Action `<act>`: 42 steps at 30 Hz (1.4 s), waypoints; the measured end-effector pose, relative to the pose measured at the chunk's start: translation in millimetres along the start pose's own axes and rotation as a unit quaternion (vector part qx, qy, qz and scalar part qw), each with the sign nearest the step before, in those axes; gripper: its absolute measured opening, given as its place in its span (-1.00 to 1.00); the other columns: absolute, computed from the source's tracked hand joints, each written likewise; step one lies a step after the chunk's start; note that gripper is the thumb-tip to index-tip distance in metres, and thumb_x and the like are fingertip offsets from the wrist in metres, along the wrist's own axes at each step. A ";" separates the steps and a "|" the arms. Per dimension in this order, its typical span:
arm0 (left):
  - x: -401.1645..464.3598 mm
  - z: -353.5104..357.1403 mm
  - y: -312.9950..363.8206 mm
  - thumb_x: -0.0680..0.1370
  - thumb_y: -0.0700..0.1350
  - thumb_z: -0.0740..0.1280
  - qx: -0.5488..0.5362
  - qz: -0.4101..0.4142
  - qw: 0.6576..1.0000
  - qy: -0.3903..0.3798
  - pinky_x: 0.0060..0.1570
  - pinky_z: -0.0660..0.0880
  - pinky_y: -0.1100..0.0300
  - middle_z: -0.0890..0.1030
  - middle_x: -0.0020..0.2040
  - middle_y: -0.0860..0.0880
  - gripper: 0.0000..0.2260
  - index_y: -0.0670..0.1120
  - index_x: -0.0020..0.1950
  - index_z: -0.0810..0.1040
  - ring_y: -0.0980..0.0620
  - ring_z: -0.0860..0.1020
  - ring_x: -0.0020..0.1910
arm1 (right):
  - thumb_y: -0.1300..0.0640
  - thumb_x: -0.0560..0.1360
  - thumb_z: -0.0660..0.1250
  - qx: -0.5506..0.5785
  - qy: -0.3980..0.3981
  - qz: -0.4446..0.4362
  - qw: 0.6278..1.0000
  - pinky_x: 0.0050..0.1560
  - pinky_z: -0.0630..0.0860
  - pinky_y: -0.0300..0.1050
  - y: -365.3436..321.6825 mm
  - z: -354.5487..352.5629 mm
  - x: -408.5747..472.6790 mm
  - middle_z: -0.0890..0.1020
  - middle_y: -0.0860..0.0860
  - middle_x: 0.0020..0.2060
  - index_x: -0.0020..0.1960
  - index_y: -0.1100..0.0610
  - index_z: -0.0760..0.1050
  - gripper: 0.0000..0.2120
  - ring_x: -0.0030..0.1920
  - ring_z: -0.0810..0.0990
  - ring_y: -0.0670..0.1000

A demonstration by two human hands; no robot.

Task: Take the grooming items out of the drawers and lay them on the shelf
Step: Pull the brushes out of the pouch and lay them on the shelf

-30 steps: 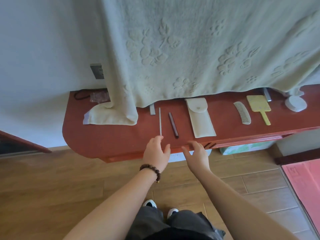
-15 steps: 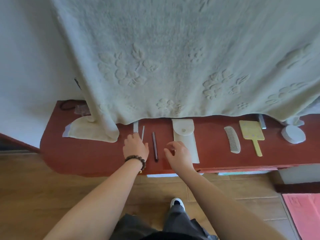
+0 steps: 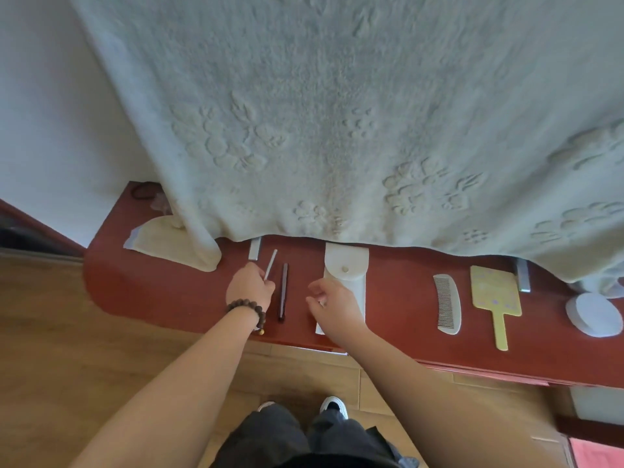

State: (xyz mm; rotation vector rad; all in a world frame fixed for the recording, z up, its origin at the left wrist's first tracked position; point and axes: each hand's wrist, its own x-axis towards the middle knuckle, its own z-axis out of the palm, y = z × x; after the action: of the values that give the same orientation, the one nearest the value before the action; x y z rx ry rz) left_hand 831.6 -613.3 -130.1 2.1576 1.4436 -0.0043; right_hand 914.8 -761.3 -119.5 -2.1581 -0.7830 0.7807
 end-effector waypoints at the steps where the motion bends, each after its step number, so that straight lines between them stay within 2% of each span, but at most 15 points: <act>1: -3.4 -2.4 -0.4 0.50 -0.17 0.34 -0.046 0.010 0.999 0.000 -0.14 0.43 0.16 0.59 -0.04 -0.07 -0.86 -0.15 0.04 0.53 -0.04 0.56 -0.07 | 0.14 0.52 0.29 0.011 0.004 -0.001 1.000 0.01 0.36 -0.34 -2.3 -2.8 1.3 0.59 -0.03 0.08 0.19 0.10 0.51 -0.75 -0.01 0.52 -0.12; 3: -10.3 -9.0 -0.6 0.47 -0.20 0.36 -0.122 0.036 0.992 -0.005 -0.12 0.43 0.20 0.57 -0.11 -0.01 -0.89 -0.13 -0.01 0.54 0.02 0.54 -0.12 | 0.14 0.52 0.31 0.042 0.015 0.004 0.999 -0.05 0.36 -0.37 -9.3 -8.7 6.6 0.59 -0.03 0.03 0.19 0.10 0.50 -0.75 -0.08 0.51 -0.13; 6: -17.5 -24.8 -0.8 0.45 -0.23 0.40 -0.226 0.049 0.972 -0.048 -0.05 0.56 0.14 0.63 -0.12 -0.04 -0.90 -0.09 -0.07 0.55 0.01 0.61 -0.14 | 0.07 0.51 0.35 0.119 0.029 0.013 0.992 -0.15 0.39 -0.40 -26.9 -17.3 18.7 0.59 -0.07 -0.08 0.18 0.05 0.49 -0.74 -0.11 0.53 -0.09; 9: -29.0 -44.1 2.0 0.48 -0.25 0.41 -0.286 0.070 0.949 -0.113 -0.21 0.57 0.31 0.68 -0.12 -0.08 -0.89 -0.13 -0.03 0.57 0.05 0.67 -0.20 | -0.03 0.52 0.32 0.212 0.007 0.025 0.977 0.03 0.49 -0.20 -46.7 -22.9 29.1 0.65 -0.09 -0.04 0.29 -0.01 0.44 -0.64 -0.04 0.62 -0.03; 12: -37.8 -56.2 0.5 0.48 -0.28 0.41 -0.302 0.101 0.935 -0.156 -0.10 0.63 0.08 0.69 -0.13 -0.11 -0.86 -0.16 0.03 0.60 -0.01 0.67 -0.18 | 0.07 0.55 0.30 0.283 -0.025 0.011 0.959 0.07 0.57 -0.10 -62.0 -25.6 31.6 0.70 -0.01 -0.05 0.28 0.07 0.47 -0.69 -0.04 0.68 0.01; 15: -39.0 -63.5 -7.5 0.49 -0.23 0.41 -0.273 0.132 0.939 -0.161 -0.05 0.63 -0.05 0.69 -0.12 -0.12 -0.84 -0.12 0.06 0.64 -0.13 0.67 -0.13 | 0.27 0.54 0.29 0.311 -0.042 -0.011 0.949 -0.04 0.64 -0.03 -76.6 -26.0 26.6 0.70 0.13 -0.14 0.10 0.25 0.56 -0.83 -0.12 0.69 0.04; 17: -40.3 -69.1 -9.0 0.50 -0.21 0.40 -0.269 0.139 0.939 -0.160 -0.09 0.63 -0.03 0.69 -0.12 -0.18 -0.90 -0.10 -0.01 0.66 -0.18 0.66 -0.12 | 0.33 0.51 0.31 0.322 -0.043 -0.009 0.946 -0.09 0.66 -0.04 -83.6 -24.5 23.9 0.69 0.16 -0.17 0.03 0.29 0.57 -0.87 -0.15 0.69 0.06; 20: -39.3 -74.7 -8.7 0.50 -0.18 0.42 -0.253 0.148 0.945 -0.146 -0.12 0.62 0.15 0.68 -0.11 -0.16 -0.92 -0.11 -0.04 0.68 -0.11 0.66 -0.12 | 0.35 0.48 0.35 0.350 -0.039 0.008 0.936 -0.15 0.66 -0.04 -90.7 -23.6 23.1 0.69 0.20 -0.19 -0.02 0.31 0.57 -0.91 -0.17 0.70 0.09; 25: -28.7 -72.3 -11.4 0.47 -0.12 0.45 -0.198 0.164 0.958 -0.129 -0.06 0.53 0.17 0.65 -0.19 0.02 -0.93 -0.08 -0.08 0.68 0.05 0.60 -0.17 | 0.37 0.46 0.35 0.334 -0.021 0.007 0.942 -0.21 0.66 -0.07 -97.8 -22.4 26.1 0.67 0.16 -0.29 -0.13 0.29 0.57 -0.96 -0.24 0.70 0.09; 28: -27.5 -65.4 -19.4 0.47 -0.09 0.44 -0.146 0.159 0.968 -0.131 -0.16 0.52 0.21 0.54 -0.29 0.12 -0.93 -0.07 -0.15 0.62 0.14 0.53 -0.30 | 0.35 0.48 0.35 0.351 0.060 0.001 0.934 -0.25 0.63 -0.16 -97.9 -36.6 37.9 0.64 0.15 -0.33 -0.18 0.24 0.55 -0.92 -0.31 0.68 0.02; 30: -28.9 -60.1 -31.2 0.48 -0.11 0.43 -0.161 0.120 0.970 -0.140 -0.20 0.61 0.19 0.58 -0.26 0.08 -0.93 -0.08 -0.16 0.62 0.09 0.60 -0.26 | 0.34 0.48 0.35 0.355 0.079 0.006 0.931 -0.25 0.63 -0.19 -96.3 -52.2 44.5 0.64 0.16 -0.31 -0.16 0.26 0.56 -0.94 -0.30 0.68 0.03; 33: -24.4 -56.1 -41.9 0.48 -0.15 0.44 -0.214 0.056 0.967 -0.130 -0.19 0.65 0.10 0.65 -0.19 -0.02 -0.96 -0.11 -0.11 0.66 0.03 0.66 -0.19 | 0.32 0.47 0.36 0.318 0.043 0.026 0.947 -0.19 0.65 -0.14 -88.1 -55.7 48.8 0.65 0.19 -0.27 -0.11 0.33 0.57 -0.95 -0.25 0.69 0.07; 35: -16.7 -54.7 -40.0 0.47 -0.17 0.45 -0.235 0.033 0.964 -0.118 -0.16 0.66 0.04 0.67 -0.18 -0.04 -0.96 -0.10 -0.10 0.67 0.00 0.67 -0.18 | 0.30 0.46 0.38 0.291 0.024 0.053 0.955 -0.20 0.65 -0.12 -80.2 -42.7 49.5 0.65 0.20 -0.27 -0.14 0.29 0.59 -0.95 -0.25 0.69 0.07; 39: 3.9 -48.1 -33.6 0.44 -0.12 0.47 -0.212 0.016 0.972 -0.102 -0.16 0.65 -0.02 0.68 -0.12 -0.06 -0.86 -0.13 -0.04 0.66 -0.05 0.67 -0.18 | 0.25 0.45 0.42 0.257 0.030 0.115 0.959 -0.22 0.64 -0.12 -61.5 -3.8 59.1 0.65 0.19 -0.18 -0.19 0.14 0.62 -0.94 -0.28 0.67 0.06; 42: 20.2 -41.7 -30.5 0.43 -0.10 0.48 -0.169 0.026 0.981 -0.090 -0.01 0.62 -0.01 0.65 0.04 -0.08 -0.77 -0.13 0.05 0.63 -0.07 0.64 -0.05 | 0.21 0.42 0.45 0.176 0.033 0.117 0.977 -0.21 0.65 -0.04 -56.8 20.0 65.5 0.65 0.10 -0.23 -0.14 0.13 0.59 -0.95 -0.35 0.63 0.04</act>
State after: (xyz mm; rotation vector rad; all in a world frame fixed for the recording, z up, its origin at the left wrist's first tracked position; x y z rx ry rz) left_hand 802.2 -569.4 -113.4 1.8648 1.1895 0.0602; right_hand 925.4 -674.0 -106.5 -1.9606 -0.3270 0.8890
